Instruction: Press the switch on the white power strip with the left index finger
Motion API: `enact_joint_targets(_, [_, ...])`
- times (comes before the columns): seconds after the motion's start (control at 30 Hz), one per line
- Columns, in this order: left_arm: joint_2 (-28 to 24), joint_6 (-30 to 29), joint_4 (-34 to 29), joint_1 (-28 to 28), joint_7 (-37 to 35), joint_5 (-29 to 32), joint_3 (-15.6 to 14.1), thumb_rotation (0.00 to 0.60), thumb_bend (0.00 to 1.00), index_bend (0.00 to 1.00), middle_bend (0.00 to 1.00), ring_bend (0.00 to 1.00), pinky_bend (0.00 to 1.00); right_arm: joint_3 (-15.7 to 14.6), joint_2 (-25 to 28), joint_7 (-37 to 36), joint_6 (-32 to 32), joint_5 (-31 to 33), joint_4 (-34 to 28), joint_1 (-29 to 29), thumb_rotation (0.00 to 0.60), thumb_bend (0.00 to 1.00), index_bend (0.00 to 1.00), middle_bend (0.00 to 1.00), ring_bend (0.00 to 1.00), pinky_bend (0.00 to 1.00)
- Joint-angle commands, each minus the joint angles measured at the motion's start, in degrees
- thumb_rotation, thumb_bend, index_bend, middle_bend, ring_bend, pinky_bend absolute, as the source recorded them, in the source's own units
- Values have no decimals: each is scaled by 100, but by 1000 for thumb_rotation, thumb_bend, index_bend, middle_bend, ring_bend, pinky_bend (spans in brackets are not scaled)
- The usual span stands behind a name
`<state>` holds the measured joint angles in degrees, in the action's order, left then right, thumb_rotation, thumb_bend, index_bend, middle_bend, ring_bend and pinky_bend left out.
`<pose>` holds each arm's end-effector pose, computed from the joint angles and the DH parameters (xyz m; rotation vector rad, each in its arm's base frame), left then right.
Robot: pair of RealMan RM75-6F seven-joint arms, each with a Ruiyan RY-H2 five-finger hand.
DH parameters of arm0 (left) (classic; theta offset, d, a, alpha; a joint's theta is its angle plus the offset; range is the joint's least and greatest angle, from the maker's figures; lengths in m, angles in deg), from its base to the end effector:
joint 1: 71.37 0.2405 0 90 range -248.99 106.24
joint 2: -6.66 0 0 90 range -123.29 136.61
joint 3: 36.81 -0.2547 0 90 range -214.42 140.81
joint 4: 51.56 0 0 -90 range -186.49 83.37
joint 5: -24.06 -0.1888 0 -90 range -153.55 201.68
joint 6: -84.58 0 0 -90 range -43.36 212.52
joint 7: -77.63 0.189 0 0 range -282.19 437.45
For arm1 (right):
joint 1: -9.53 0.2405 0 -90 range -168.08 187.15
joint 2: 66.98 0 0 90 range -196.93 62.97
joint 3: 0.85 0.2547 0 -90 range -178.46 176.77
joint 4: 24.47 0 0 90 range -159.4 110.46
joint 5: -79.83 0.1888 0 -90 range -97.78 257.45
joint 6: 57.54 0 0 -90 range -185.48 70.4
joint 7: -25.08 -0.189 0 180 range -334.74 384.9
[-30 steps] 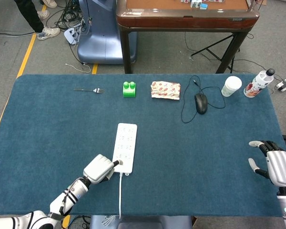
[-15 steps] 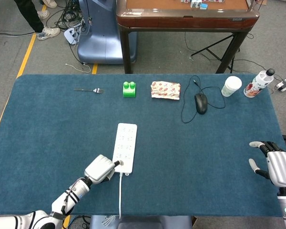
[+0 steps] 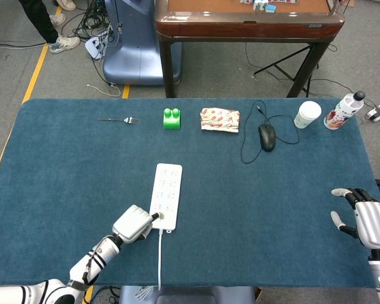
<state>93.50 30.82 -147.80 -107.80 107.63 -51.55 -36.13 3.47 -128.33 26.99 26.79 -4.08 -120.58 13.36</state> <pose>-0.1322 0.2855 -0.0458 -2.2024 -0.7908 -0.8256 -0.3002 -0.2227 0.1915 1.3471 -0.9083 0.8766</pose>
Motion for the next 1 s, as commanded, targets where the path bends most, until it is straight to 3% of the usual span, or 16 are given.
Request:
enact_joint_targets(0.03, [9,18,-25,-28,108,105,4,600,711,352,1000,1000,1000,0,-2,-7,-1,4,7,-2,600,291,343,389,300,534])
enact_joint_targets(0.23, [-30,-74,-154,-29,133,151,6,600,712,359,1000,1000,1000,-2,-12,-29,-6,4,27,-2,600,291,343,389,300,534])
enact_joint_targets(0.6, [-798,-1014,-895,425,-467,-741,-235,600,712,337,1000,985,1000,-5,-5,-78,15,-5,49,-18,600,291,343,389,300,534])
enact_joint_targets(0.73, [-1233,-1607,-1011,796,-821,-1026,-369,600,711,292,981,870,1000,-11,8,-103,20,-22,57,-22,600,292,343,389,300,534])
enact_joint_targets(0.9, [-1688,-2396,-941,1345,-1077,-1188,-492,600,699,274,789,710,948,-11,11,-111,15,-53,48,-8,600,291,343,389,300,534])
enact_joint_targets(1.0, [-1860,-2772,-803,1633,-1077,-1184,-510,600,697,275,683,608,854,-16,-3,-101,-15,-59,29,9,600,291,343,389,300,534])
